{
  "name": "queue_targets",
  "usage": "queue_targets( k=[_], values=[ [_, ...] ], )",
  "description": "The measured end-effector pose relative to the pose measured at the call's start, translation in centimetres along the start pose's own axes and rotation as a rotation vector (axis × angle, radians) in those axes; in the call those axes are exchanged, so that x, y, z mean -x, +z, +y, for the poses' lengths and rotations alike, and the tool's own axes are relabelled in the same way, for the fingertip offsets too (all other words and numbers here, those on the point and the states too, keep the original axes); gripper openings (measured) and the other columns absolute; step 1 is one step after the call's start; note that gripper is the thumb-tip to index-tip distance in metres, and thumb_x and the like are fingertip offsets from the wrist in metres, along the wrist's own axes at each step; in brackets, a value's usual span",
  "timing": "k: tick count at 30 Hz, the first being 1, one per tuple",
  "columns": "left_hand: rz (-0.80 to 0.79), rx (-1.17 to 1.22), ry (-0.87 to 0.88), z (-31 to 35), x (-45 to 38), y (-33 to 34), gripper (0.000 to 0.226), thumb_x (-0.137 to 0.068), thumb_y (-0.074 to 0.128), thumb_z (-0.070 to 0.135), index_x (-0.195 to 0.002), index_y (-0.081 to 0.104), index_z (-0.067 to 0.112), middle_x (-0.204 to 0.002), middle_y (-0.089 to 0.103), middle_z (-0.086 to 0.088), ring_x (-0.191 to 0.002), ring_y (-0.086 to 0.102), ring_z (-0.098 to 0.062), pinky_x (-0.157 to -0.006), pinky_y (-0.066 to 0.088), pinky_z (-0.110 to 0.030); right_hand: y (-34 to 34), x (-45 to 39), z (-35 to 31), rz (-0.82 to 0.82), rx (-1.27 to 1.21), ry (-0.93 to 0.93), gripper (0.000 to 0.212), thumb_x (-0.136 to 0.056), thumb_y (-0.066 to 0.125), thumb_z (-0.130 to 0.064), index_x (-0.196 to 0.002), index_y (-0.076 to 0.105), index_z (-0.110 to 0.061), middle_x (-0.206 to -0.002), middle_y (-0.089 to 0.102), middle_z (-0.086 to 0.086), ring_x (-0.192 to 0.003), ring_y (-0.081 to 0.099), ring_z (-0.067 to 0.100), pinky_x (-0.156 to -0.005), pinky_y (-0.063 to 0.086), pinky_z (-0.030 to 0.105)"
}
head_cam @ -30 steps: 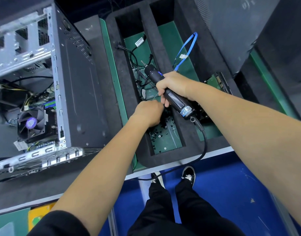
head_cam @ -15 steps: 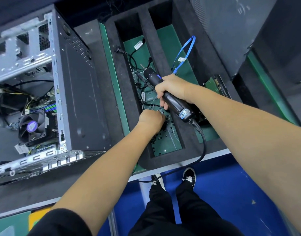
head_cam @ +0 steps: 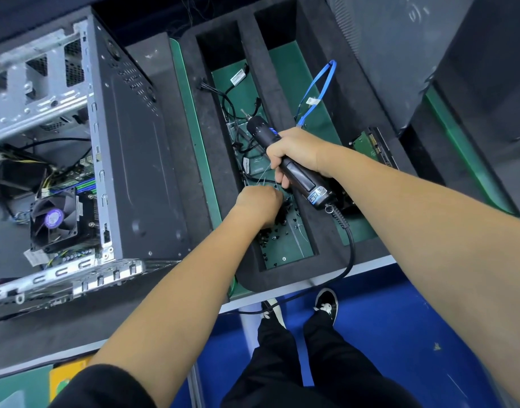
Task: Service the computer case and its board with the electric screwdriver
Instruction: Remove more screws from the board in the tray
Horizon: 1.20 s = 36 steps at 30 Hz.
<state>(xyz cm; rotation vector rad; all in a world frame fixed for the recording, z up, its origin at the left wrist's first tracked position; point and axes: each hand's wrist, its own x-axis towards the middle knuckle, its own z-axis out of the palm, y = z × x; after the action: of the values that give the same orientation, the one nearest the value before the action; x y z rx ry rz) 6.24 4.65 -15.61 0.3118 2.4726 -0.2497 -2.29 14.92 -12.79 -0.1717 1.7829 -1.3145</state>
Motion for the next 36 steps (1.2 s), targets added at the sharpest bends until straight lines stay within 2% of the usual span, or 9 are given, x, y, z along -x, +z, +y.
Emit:
queue_targets(
  k=[4, 7, 13, 17, 22, 25, 30, 34, 36],
  values=[
    [0.103, 0.51, -0.087, -1.4, -0.4, -1.3, 0.026, -0.073, 0.068, 0.012, -0.084, 0.045, 0.016, -0.083, 0.047, 0.0, -0.078, 0.053, -0.024, -0.065, 0.041, -0.028, 0.1, 0.0, -0.1, 0.012, -0.003, 0.003, 0.007, -0.071, 0.055, -0.002, -0.067, 0.05, -0.005, -0.062, 0.066, 0.022, -0.046, 0.061, 0.031, -0.046, 0.048, 0.023],
    [0.184, 0.826, -0.186, -2.1, -0.3, -2.3, 0.023, -0.071, 0.063, 0.004, -0.068, 0.047, 0.021, -0.071, 0.049, 0.006, -0.064, 0.049, -0.014, -0.053, 0.037, -0.02, 0.1, 0.1, -0.1, 0.016, -0.008, -0.002, 0.006, -0.071, 0.056, 0.0, -0.066, 0.053, -0.003, -0.06, 0.065, 0.02, -0.046, 0.062, 0.031, -0.046, 0.049, 0.023],
    [0.395, 1.058, -0.46, -2.7, 0.3, -3.2, 0.016, -0.082, 0.053, 0.003, -0.082, 0.069, 0.004, -0.072, 0.056, -0.001, -0.057, 0.049, -0.016, -0.038, 0.035, -0.015, 0.2, 0.5, -0.4, 0.012, -0.041, 0.013, 0.007, -0.07, 0.056, 0.002, -0.07, 0.052, -0.004, -0.056, 0.059, 0.016, -0.047, 0.058, 0.029, -0.047, 0.051, 0.027],
    [0.612, 1.288, -0.527, -4.0, 1.9, -5.4, 0.018, -0.077, 0.064, -0.004, -0.077, 0.074, 0.011, -0.083, 0.07, -0.005, -0.076, 0.065, -0.019, -0.064, 0.053, -0.021, 1.0, 1.2, -0.6, 0.062, -0.063, 0.022, 0.016, -0.073, 0.055, 0.007, -0.073, 0.047, -0.007, -0.057, 0.05, 0.01, -0.047, 0.055, 0.024, -0.046, 0.049, 0.03],
    [0.728, 1.459, -0.57, -6.1, 4.3, -7.0, 0.025, -0.073, 0.074, 0.001, -0.058, 0.068, 0.02, -0.069, 0.069, 0.003, -0.067, 0.064, -0.014, -0.067, 0.052, -0.022, 1.3, 2.9, -1.1, 0.091, -0.052, -0.007, 0.018, -0.074, 0.056, 0.008, -0.077, 0.048, -0.008, -0.067, 0.048, 0.011, -0.045, 0.052, 0.021, -0.045, 0.047, 0.029],
    [0.673, 1.271, -0.533, -6.0, 4.5, -7.1, 0.018, -0.076, 0.071, 0.002, -0.063, 0.071, 0.014, -0.073, 0.068, 0.004, -0.067, 0.06, -0.005, -0.061, 0.047, -0.015, 1.1, 3.9, -0.8, 0.103, -0.047, -0.025, 0.022, -0.071, 0.056, 0.006, -0.079, 0.045, -0.011, -0.07, 0.047, 0.012, -0.046, 0.051, 0.022, -0.046, 0.046, 0.03],
    [0.253, 0.593, -0.302, -1.3, 3.0, -3.9, 0.007, -0.083, 0.051, 0.005, -0.087, 0.057, 0.003, -0.094, 0.063, -0.01, -0.079, 0.059, -0.029, -0.067, 0.048, -0.034, 1.3, 3.9, 0.4, 0.145, -0.026, -0.039, 0.018, -0.061, 0.057, 0.0, -0.071, 0.045, -0.008, -0.065, 0.048, 0.014, -0.045, 0.049, 0.024, -0.045, 0.045, 0.03],
    [0.098, 0.354, -0.232, 0.2, 1.1, -1.8, 0.036, -0.087, 0.047, 0.005, -0.123, 0.046, 0.008, -0.115, 0.057, -0.014, -0.102, 0.059, -0.032, -0.07, 0.043, -0.035, 1.2, 3.0, 0.6, 0.176, 0.017, -0.038, 0.028, -0.053, 0.061, -0.01, -0.075, 0.043, -0.011, -0.064, 0.053, 0.011, -0.054, 0.051, 0.026, -0.054, 0.046, 0.038],
    [0.079, 0.296, -0.239, 0.0, 0.4, -1.7, 0.04, -0.088, 0.048, 0.004, -0.127, 0.043, 0.006, -0.118, 0.056, -0.015, -0.105, 0.059, -0.032, -0.073, 0.045, -0.035, 1.2, 2.5, 0.5, 0.17, 0.037, -0.031, 0.028, -0.05, 0.061, -0.012, -0.072, 0.044, -0.011, -0.063, 0.055, 0.012, -0.055, 0.054, 0.03, -0.056, 0.048, 0.04]
  ],
)
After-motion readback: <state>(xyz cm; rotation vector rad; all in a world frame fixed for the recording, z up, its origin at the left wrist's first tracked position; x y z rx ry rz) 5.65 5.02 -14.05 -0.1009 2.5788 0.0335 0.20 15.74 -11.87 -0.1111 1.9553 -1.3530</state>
